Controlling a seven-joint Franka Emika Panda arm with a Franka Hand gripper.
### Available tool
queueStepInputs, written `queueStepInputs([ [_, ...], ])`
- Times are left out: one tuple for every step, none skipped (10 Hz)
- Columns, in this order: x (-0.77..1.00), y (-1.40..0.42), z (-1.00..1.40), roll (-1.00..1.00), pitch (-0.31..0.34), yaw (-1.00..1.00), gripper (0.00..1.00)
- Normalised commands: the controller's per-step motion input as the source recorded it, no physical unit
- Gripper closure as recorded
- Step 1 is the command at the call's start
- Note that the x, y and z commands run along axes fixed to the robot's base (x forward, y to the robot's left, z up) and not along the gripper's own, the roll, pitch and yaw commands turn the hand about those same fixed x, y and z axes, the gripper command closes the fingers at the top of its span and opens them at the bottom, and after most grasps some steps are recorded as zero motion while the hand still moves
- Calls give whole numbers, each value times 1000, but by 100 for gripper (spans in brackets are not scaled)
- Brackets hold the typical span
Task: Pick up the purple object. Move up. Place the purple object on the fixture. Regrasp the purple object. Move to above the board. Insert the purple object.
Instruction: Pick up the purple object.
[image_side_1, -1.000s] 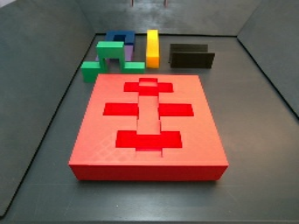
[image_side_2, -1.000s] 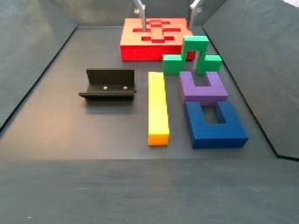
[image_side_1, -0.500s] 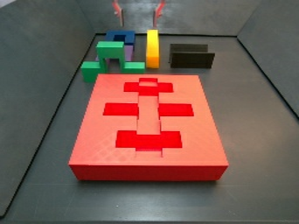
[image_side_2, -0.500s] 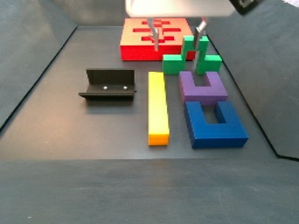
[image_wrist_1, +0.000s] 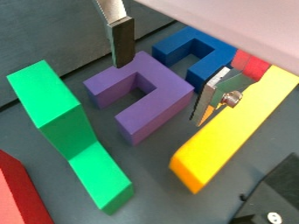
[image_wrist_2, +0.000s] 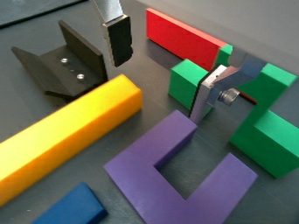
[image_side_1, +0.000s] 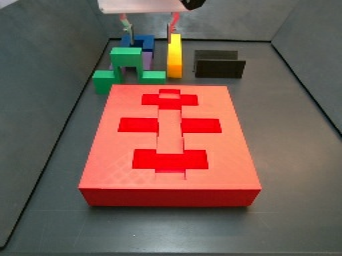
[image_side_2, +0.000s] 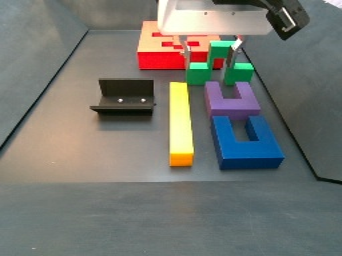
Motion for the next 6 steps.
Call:
queueStepInputs([
  [-149, -140, -194, 0, -10, -226, 0],
  [-11, -126, -214, 50, 0, -311, 0],
  [0, -91, -286, 40, 0, -277, 0],
  [-23, -77, -340, 17, 0, -211, 0],
  [-11, -31, -334, 0, -19, -103, 0],
  [-123, 0, -371, -3, -61, -20, 0],
])
